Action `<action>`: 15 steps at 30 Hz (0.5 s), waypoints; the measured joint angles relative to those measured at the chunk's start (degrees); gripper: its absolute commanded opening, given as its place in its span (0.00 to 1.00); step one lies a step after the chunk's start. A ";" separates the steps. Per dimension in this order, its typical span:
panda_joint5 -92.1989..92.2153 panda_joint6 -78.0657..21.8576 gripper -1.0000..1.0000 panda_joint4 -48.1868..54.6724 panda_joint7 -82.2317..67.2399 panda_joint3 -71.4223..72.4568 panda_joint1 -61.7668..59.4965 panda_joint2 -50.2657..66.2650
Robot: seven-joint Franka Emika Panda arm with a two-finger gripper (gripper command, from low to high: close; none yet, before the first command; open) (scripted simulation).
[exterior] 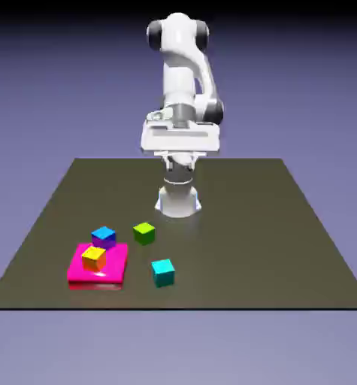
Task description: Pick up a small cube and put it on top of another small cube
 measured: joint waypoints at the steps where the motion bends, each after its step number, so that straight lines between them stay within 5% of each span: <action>1: 1.60 -2.34 0.50 1.26 0.57 -1.04 0.25 2.08; 15: 24.05 -35.04 0.50 18.87 8.50 -15.56 3.63 31.15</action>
